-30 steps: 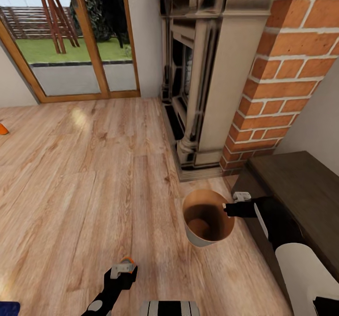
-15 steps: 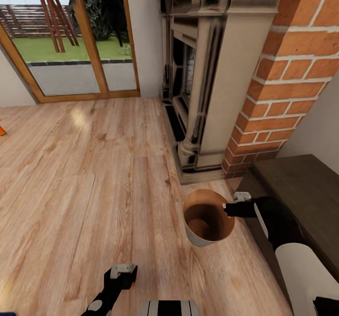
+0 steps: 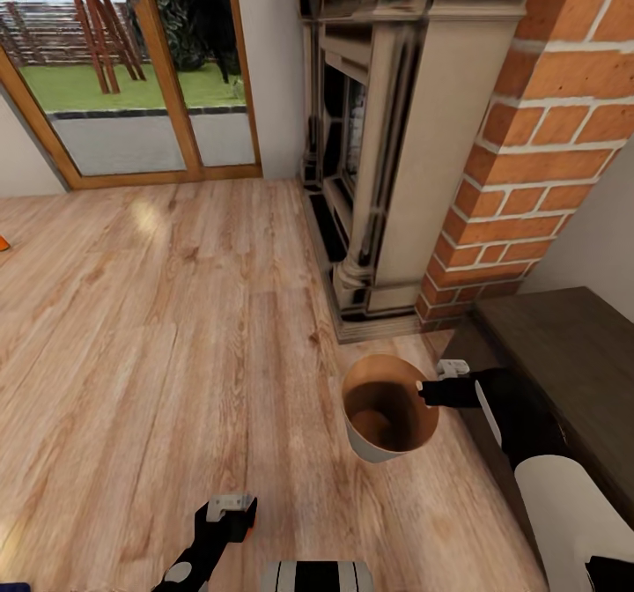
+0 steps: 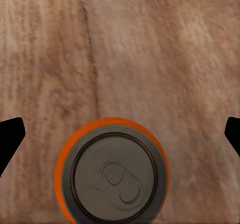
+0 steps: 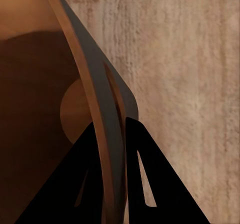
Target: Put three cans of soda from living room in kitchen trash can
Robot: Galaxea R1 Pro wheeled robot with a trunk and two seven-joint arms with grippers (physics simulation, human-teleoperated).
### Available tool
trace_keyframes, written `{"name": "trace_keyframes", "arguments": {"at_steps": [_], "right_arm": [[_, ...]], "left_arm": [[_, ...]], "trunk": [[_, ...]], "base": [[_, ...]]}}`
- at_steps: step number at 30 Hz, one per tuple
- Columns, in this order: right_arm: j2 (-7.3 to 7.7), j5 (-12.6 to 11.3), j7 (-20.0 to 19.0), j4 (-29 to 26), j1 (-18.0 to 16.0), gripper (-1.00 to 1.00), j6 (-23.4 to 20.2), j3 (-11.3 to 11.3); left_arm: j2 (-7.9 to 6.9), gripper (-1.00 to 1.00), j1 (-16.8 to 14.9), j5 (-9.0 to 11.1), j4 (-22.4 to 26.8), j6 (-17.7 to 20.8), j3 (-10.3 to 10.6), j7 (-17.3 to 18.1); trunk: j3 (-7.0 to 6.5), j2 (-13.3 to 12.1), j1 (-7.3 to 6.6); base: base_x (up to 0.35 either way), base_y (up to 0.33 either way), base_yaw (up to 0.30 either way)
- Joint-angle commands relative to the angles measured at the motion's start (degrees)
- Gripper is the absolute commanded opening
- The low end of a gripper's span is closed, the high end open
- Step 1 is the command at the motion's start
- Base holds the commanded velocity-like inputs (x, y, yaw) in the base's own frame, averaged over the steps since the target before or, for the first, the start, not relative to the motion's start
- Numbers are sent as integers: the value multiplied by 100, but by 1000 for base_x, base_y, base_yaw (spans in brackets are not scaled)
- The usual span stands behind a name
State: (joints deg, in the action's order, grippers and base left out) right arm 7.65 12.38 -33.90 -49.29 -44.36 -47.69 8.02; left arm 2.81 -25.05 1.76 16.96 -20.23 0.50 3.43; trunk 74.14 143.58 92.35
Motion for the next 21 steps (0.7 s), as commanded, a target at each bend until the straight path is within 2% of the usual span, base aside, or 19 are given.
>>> {"name": "trace_keyframes", "arguments": {"at_steps": [1,15,21], "right_arm": [[-1,-130,-46,-1,-3,-100,-39,5],[-1,-130,-46,-3,-3,-100,-39,-1],[-1,-130,-46,-2,-3,-100,-40,-2]], "left_arm": [[0,100,0,0,0,0,0,0],[-2,100,0,0,0,0,1,5],[-8,100,0,1,0,0,-3,4]], "trunk": [[22,2,2],[332,21,38],[332,21,38]], "base": [[0,0,0],[0,0,0],[0,0,0]]}}
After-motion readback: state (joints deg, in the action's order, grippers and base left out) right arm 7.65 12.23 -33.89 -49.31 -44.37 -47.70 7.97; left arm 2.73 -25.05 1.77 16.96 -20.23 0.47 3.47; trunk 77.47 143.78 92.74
